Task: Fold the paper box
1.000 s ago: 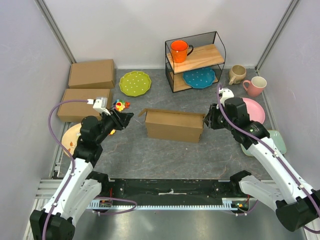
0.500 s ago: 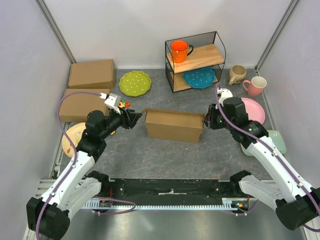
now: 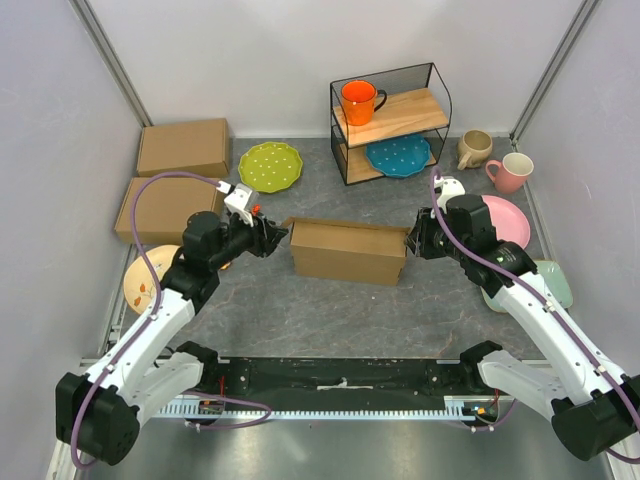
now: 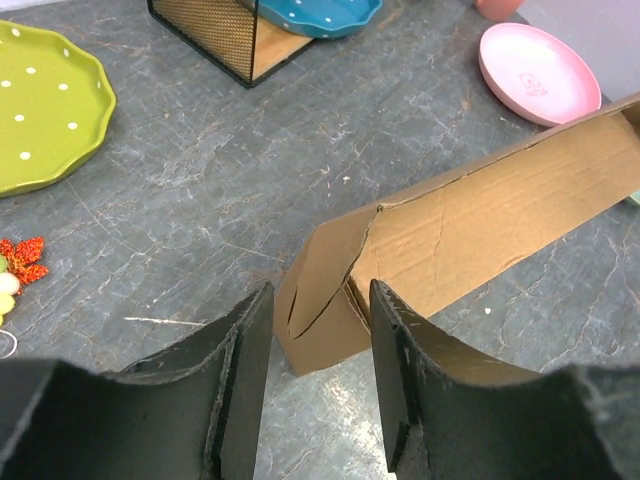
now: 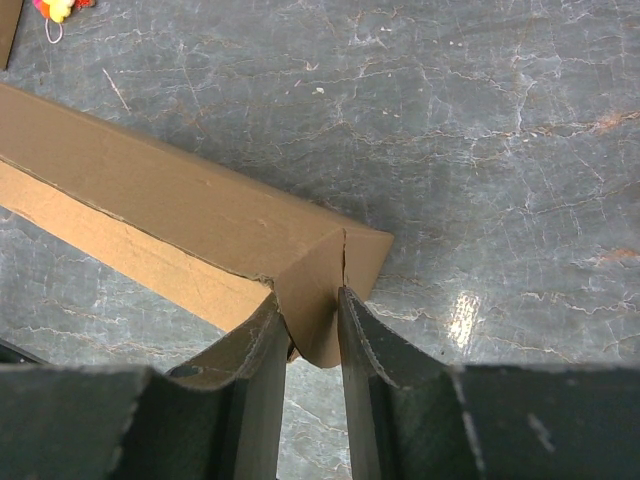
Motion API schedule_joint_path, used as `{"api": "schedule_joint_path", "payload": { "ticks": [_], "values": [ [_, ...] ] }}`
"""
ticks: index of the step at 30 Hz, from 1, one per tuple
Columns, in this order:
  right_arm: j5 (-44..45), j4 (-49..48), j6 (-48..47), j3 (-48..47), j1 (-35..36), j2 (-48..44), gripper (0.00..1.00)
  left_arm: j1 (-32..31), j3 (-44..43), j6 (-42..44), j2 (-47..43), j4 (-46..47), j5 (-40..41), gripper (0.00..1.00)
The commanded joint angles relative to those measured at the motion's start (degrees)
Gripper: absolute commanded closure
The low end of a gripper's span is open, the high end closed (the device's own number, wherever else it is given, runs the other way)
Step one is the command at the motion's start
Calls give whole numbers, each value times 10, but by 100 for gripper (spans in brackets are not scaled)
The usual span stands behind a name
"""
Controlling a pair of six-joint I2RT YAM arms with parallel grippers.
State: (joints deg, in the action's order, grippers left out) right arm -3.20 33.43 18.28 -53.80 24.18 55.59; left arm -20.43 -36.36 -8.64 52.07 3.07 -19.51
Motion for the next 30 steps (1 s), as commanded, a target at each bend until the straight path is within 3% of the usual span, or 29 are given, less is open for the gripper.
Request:
{"api": "schedule_joint_path", "payload": {
  "ticks": [1,16,30],
  "values": [
    [-6,-17,2,-10,3,-1,66,-8,-22,36,7,0,8,53],
    [-7,-11,20,-21,4,-2,69,-18,-27,8,22,17,-4,87],
    [19,42,32,-48,4,-1,74,-20,-20,-3,5,11,15,96]
  ]
}}
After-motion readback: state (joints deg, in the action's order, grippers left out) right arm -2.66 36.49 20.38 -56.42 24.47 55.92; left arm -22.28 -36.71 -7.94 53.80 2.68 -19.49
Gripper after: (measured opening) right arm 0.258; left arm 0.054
